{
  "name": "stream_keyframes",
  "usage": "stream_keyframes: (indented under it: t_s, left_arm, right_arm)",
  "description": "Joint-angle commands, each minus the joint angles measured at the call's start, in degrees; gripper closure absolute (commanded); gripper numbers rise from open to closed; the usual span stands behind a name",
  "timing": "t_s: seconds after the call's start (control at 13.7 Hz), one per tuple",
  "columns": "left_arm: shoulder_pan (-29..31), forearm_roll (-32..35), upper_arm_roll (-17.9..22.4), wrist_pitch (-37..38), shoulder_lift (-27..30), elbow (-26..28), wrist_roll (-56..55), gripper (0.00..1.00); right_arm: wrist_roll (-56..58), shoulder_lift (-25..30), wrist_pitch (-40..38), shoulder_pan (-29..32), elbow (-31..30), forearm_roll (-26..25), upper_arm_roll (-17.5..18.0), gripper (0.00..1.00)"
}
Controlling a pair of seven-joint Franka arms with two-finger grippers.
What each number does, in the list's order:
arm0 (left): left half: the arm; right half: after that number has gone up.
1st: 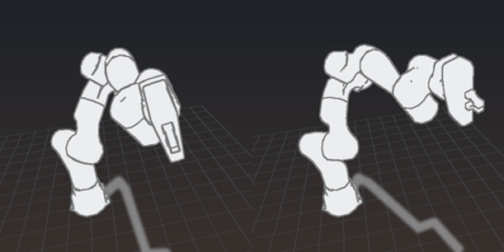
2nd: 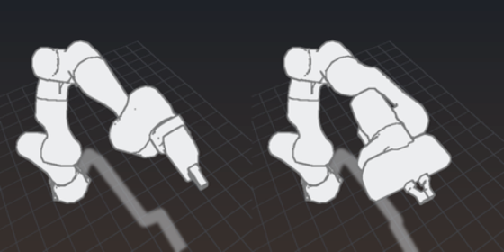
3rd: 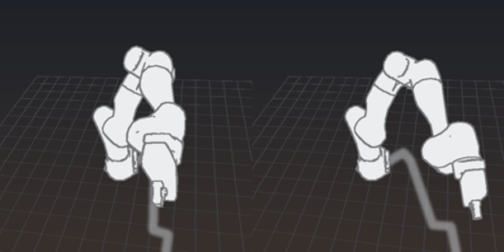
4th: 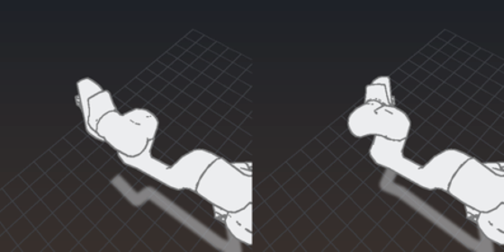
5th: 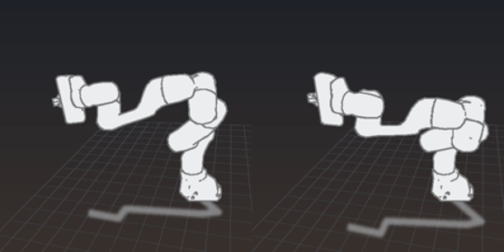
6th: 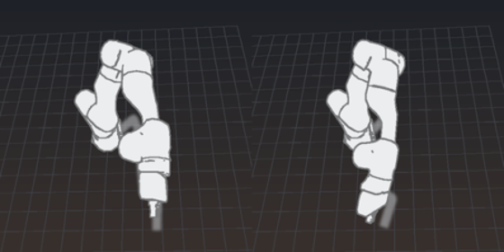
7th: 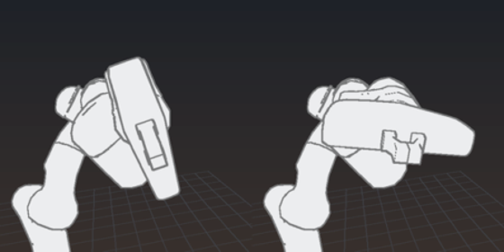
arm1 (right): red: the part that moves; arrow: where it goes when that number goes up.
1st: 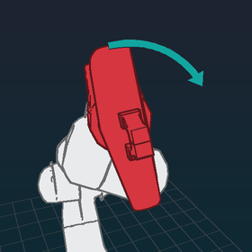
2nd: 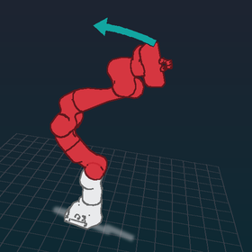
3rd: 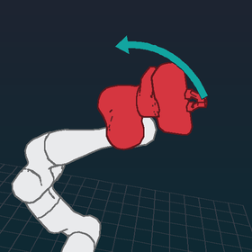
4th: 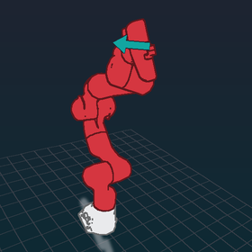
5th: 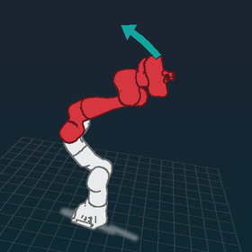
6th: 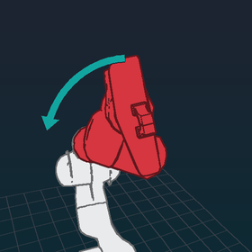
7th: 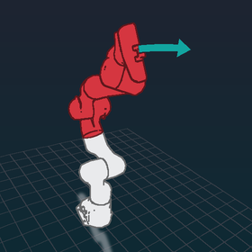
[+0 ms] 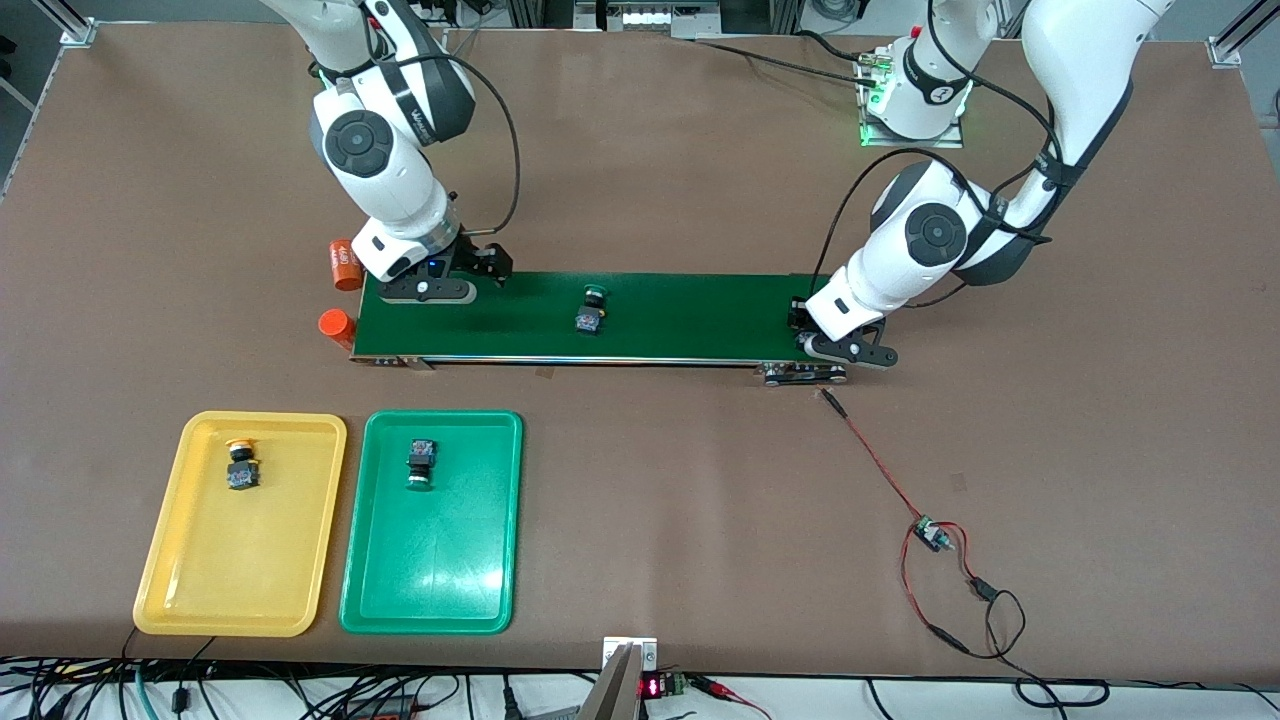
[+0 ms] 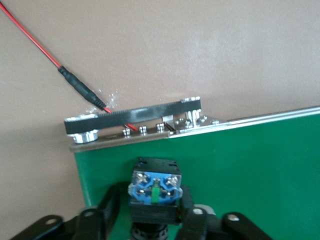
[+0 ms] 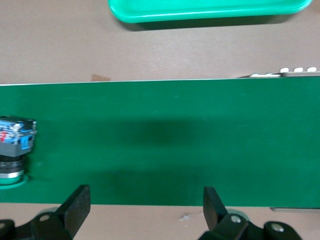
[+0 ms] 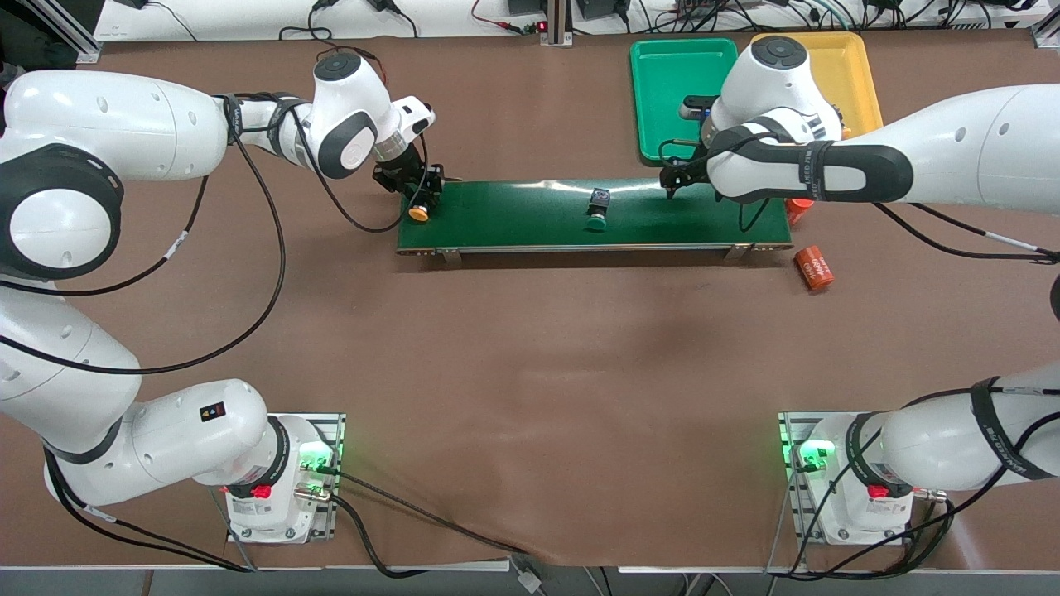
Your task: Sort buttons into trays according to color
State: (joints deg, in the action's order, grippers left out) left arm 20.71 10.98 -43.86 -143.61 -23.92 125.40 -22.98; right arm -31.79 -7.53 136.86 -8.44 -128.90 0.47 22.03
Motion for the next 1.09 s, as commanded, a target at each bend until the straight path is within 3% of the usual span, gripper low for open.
stream_keyframes:
  t_s: [0.0, 0.15, 0.29, 0.51, 1.02]
  left_arm:
    - [-1.03, -0.35, 0.45, 2.44, 2.73, -2.53, 0.66, 0.0]
    - [-1.11, -0.52, 0.01, 8.66, 4.84, -6.73, 1.09, 0.0]
    - [-1.11, -0.61, -0.08, 15.52, 7.12, -11.82, 1.18, 0.0]
    - [-0.33, -0.7, 1.05, 18.27, 11.34, -14.48, 1.01, 0.0]
    - [1.34, -0.7, 9.4, 25.83, 14.52, -24.93, 1.1, 0.0]
  right_arm:
    - [-4.05, -2.49, 0.25, -1.4, 1.72, -4.05, 0.2, 0.0]
    - [-9.58, -3.37, 1.64, -2.11, 1.81, -7.49, 0.2, 0.0]
    - [-11.45, -3.81, 2.62, -2.64, 1.81, -7.68, 0.2, 0.0]
    - [-11.45, -4.07, 2.53, -2.55, 2.77, -7.68, 0.2, 0.0]
    - [-11.54, -6.36, 3.41, -3.69, 4.88, -7.77, 0.2, 0.0]
